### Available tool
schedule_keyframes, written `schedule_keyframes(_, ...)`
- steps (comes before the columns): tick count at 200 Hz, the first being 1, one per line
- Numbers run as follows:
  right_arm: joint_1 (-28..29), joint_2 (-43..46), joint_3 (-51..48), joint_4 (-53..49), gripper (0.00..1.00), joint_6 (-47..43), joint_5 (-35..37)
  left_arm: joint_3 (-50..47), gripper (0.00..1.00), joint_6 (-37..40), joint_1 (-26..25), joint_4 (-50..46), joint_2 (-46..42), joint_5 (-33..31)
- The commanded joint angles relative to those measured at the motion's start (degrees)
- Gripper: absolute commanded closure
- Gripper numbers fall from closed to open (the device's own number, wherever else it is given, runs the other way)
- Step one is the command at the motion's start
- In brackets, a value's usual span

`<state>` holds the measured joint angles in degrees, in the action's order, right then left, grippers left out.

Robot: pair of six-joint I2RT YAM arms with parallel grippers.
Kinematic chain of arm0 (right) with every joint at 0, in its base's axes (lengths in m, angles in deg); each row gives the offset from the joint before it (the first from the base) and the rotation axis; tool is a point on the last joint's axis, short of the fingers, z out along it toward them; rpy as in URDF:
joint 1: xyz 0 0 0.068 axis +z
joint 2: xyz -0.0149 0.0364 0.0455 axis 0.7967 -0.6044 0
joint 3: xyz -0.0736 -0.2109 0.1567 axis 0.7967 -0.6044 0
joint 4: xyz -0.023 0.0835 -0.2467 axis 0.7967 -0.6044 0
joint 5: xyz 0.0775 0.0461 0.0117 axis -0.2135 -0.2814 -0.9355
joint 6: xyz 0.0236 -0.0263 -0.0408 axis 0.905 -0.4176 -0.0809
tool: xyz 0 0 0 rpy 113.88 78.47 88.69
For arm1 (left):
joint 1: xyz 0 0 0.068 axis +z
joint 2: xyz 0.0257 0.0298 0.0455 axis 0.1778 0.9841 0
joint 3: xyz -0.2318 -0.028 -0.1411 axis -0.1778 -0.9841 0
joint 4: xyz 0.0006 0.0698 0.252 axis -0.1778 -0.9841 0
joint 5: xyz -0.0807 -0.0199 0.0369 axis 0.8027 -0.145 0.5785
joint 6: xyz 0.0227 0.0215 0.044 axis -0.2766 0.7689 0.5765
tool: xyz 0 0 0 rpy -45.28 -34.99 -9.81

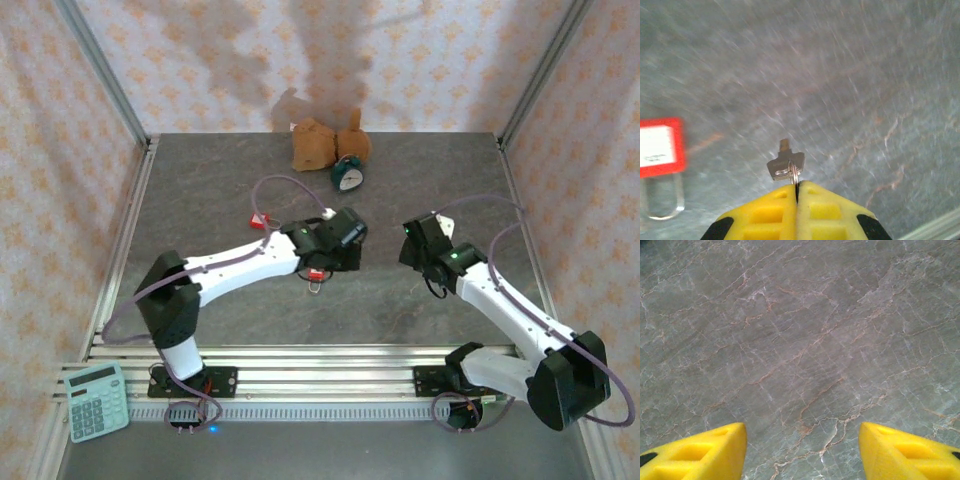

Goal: Unlock with the key

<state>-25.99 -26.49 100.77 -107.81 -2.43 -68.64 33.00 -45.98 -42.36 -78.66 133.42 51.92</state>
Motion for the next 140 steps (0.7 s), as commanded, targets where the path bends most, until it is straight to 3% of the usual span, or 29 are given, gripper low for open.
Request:
schedule_keyframes(1, -0.21, 0.72, -1.13, -0.23, 0.40, 1.35, 2.70, 2.34, 1.00, -3.17, -1.58, 2.88, 3.81, 4.05)
schedule_keyframes(40, -0.28, 3.43, -2.61, -0.31, 0.40, 1.79, 6.41, 3.24, 1.00, -4.21, -5.00, 2.56, 6.34, 3.45)
schedule_keyframes(140, -0.97, 1.77, -3.18, 2.06, 0.37, 0.42, 9.29, 9.27, 1.00, -2.93, -2.84, -0.06, 16.75, 6.20)
